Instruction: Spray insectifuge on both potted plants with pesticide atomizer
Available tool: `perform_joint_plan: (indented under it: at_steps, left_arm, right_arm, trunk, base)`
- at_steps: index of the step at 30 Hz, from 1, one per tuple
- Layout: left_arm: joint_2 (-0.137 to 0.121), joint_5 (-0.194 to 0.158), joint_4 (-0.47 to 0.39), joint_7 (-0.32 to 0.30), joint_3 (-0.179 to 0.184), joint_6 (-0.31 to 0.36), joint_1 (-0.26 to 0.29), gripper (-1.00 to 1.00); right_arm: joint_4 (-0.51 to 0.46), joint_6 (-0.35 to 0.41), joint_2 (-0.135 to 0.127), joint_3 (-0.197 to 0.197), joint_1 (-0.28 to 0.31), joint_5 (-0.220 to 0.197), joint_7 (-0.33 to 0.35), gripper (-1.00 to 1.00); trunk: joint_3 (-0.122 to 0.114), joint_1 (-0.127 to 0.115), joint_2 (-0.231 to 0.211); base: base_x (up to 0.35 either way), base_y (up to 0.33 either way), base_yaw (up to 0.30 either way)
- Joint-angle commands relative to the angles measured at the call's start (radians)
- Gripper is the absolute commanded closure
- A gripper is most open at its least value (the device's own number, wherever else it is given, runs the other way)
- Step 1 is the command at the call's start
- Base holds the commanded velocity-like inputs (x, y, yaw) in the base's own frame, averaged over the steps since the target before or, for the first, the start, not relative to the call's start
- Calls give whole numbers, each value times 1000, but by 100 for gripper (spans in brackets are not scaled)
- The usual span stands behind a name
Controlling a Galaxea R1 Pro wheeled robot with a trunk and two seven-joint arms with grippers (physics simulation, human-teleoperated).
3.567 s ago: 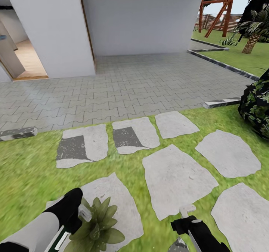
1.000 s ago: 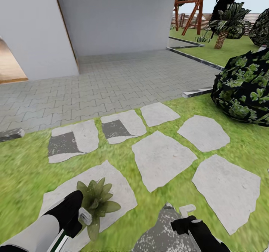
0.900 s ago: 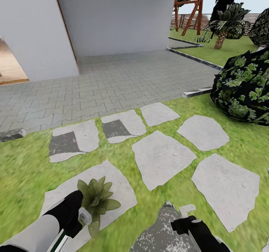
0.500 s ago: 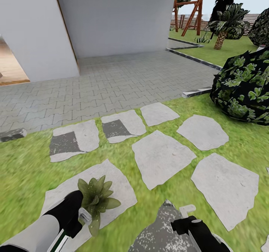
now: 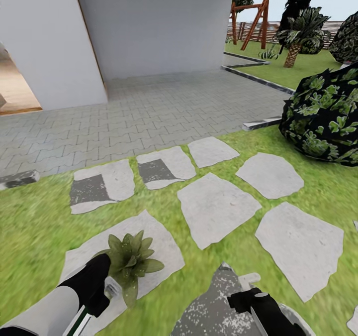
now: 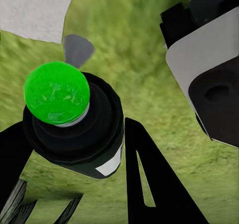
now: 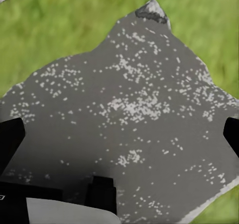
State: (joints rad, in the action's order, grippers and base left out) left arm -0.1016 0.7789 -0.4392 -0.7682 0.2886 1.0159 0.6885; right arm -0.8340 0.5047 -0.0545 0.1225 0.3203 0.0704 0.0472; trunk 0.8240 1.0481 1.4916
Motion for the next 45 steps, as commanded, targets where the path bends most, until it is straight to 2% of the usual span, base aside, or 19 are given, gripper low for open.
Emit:
perform_joint_plan:
  at_steps: [1, 7, 17, 35, 42, 45]
  left_arm:
    - [-1, 10, -2, -10, 5, 1, 0, 100]
    - [-1, 10, -2, -10, 5, 1, 0, 100]
    - [-1, 10, -2, -10, 5, 1, 0, 100]
    - [0, 10, -2, -10, 4, 1, 0, 100]
    - [6, 10, -8, -11, 2, 1, 5, 100]
    - [26, 10, -11, -11, 0, 1, 10, 100]
  right_arm:
    - [-2, 6, -1, 1, 0, 7, 5, -100]
    - [-2, 6, -1, 0, 0, 7, 6, -100]
    - [-2, 6, -1, 0, 0, 7, 5, -100]
    - [-2, 6, -1, 2, 0, 7, 5, -100]
    - [-2, 6, -1, 2, 0, 7, 6, -100]
    - [-2, 6, -1, 3, 0, 7, 5, -100]
  trunk:
    - [1, 0, 0]
    - [1, 0, 0]
    - [-2, 0, 0]
    - [-2, 0, 0]
    - [-2, 0, 0]
    - [-2, 0, 0]
  base:
    - [-22, 213, 0]
    - [-2, 14, -28]
    - [-21, 113, -202]
    - [32, -124, -3]
    - [0, -1, 0]
    - [0, 0, 0]
